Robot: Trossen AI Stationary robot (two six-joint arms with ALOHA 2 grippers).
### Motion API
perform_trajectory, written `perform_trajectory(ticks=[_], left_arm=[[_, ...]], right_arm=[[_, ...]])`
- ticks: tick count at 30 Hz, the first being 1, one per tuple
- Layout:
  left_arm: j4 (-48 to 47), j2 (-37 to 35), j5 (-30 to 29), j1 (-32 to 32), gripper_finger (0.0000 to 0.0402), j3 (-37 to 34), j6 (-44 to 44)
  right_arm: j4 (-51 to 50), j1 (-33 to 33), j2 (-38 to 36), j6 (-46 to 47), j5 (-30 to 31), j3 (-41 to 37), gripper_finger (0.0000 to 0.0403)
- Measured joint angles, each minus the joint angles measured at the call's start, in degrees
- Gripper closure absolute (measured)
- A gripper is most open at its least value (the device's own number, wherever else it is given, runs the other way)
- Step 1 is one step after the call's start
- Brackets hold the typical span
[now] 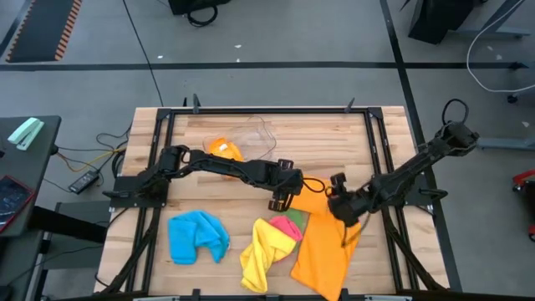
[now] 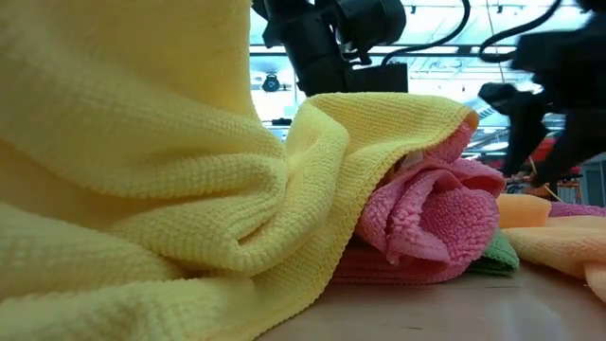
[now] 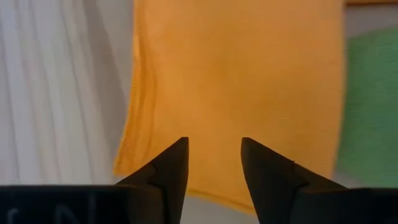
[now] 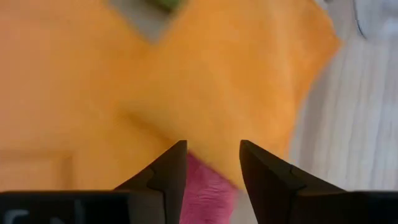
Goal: Fold microfiber towels
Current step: Fold the orange microfiber towel
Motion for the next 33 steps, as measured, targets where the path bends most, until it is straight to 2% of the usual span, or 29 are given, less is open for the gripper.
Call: perform_trajectory(ticks=[3, 6, 11, 19, 23, 27, 33], left_arm=[[-0.10, 0.00, 0.05, -0.70, 0.0260, 0.00, -0.59], [-0.19, 0.00, 0.03, -1.31, 0.0271, 0.00, -0.75], [-0.31, 0.00, -0.17, -1.57, 0.0285, 0.00, -0.76], [-0.87, 0.00, -0.19, -1.20, 0.0296, 0.00, -0.69], [-1.02, 0.00, -0.21, -1.08, 0.0296, 0.00, -0.72], [-1.12, 0.00, -0.21, -1.08, 0.0298, 0.00, -0.73], [-1.11, 0.00, -0.21, -1.08, 0.0303, 0.00, -0.76]], right_arm=[[-0.10, 3.72, 0.21, -3.59, 0.92, -1.08, 0.0246], [1.52, 6.18, 3.77, -7.17, 3.86, -1.61, 0.0246], [3.55, 10.01, 13.55, -14.18, 16.87, -1.43, 0.0246], [3.88, 11.12, 22.96, -13.30, 22.47, -0.86, 0.0246], [4.89, 11.07, 23.33, -13.11, 26.64, -0.87, 0.0246], [7.26, 11.05, 22.24, -13.53, 27.81, -1.04, 0.0253], [9.21, 11.03, 22.51, -15.13, 27.79, -1.27, 0.0306]])
